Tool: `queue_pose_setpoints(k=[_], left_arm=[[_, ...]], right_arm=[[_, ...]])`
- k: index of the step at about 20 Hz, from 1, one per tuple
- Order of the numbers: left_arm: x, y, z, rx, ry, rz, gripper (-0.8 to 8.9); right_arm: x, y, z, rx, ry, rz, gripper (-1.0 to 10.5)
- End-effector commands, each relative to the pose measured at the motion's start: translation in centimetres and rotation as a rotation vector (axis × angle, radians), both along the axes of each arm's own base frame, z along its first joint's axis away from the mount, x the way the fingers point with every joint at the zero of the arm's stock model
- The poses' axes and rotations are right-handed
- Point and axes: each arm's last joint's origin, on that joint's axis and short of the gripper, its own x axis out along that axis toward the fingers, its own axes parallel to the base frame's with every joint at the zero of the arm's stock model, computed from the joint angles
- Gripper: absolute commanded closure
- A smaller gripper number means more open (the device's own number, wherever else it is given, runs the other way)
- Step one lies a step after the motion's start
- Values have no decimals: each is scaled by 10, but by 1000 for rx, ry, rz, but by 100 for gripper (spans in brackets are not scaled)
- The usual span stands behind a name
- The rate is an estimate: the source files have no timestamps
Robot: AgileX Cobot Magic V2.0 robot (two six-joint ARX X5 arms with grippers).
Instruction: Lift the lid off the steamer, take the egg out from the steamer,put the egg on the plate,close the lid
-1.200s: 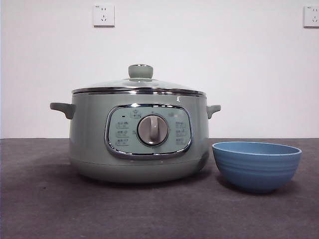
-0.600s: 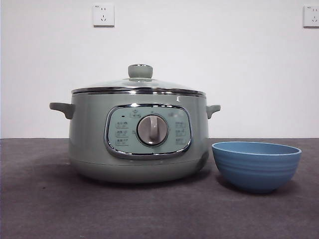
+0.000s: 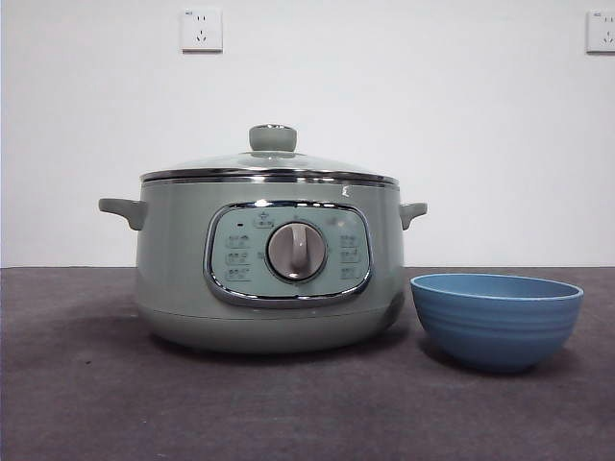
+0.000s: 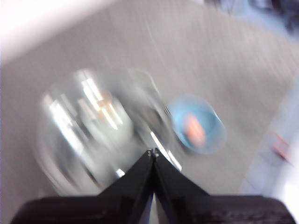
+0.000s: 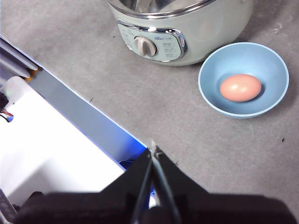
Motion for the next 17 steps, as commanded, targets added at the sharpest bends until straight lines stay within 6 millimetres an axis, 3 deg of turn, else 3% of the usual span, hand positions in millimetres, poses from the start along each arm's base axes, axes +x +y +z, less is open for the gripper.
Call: queue_pose_setpoints(k=[1,4,7,11,17], left_arm=[[-3,15,24,-37,-313,2,816],[-20,41,30,-73,-497,113,817],[-41,63,9,-48,-590,266,816],[-55,78,-55,10,-641,499,816],[-58,85,-170,-72,-548,645,816]], right_arm=[[0,0,1,4,-1,-3,946],[0,0,1,4,-1,-3,946],[0,0,1,4,-1,-3,946],[0,0,1,4,0,-3,946],[0,0,1,3,0,-4,946]])
